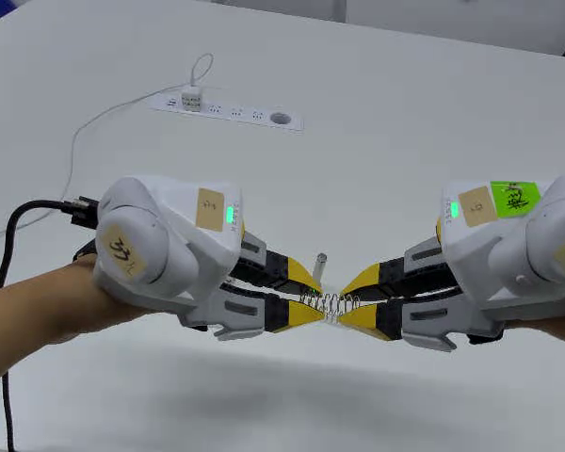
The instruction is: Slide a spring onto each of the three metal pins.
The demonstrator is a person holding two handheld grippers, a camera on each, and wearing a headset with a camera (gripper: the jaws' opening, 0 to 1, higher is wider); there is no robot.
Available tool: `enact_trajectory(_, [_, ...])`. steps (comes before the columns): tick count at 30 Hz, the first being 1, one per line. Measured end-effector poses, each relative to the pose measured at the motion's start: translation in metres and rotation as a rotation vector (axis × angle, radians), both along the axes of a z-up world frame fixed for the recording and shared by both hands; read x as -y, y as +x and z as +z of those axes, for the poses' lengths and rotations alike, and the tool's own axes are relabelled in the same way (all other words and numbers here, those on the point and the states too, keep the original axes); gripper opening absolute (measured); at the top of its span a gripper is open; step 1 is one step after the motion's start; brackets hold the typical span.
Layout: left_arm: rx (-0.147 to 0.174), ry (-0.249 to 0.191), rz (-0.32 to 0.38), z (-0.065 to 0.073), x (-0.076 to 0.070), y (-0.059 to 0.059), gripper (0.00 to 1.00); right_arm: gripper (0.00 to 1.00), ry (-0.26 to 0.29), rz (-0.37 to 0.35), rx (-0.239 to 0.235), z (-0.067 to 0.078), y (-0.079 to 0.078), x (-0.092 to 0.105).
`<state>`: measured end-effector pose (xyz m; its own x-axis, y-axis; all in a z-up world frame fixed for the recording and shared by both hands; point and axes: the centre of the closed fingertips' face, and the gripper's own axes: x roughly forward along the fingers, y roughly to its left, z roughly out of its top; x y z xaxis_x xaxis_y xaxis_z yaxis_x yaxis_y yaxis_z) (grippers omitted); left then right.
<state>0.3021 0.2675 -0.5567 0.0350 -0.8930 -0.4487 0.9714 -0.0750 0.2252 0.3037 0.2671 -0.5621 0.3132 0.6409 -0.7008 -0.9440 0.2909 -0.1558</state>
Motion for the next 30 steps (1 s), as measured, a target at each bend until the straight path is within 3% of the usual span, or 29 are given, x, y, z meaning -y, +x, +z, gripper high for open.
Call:
enact_trajectory(4, [0.048, -0.007, 0.012, 0.005, 0.003, 0.008, 0.10, 0.11, 0.018, -0.016, 0.011, 0.009, 0.007, 0.002])
enact_trajectory(9, [0.064, -0.013, 0.024, 0.008, 0.003, 0.013, 0.10, 0.11, 0.043, -0.005, 0.039, 0.020, 0.010, 0.000])
enact_trajectory(14, [0.096, 0.015, 0.026, 0.007, 0.000, 0.016, 0.10, 0.11, 0.100, 0.008, 0.035, 0.030, 0.008, -0.011])
enact_trajectory(30, [0.043, 0.005, 0.060, 0.006, -0.003, 0.014, 0.10, 0.11, 0.212, -0.035, 0.001, 0.042, 0.007, -0.028])
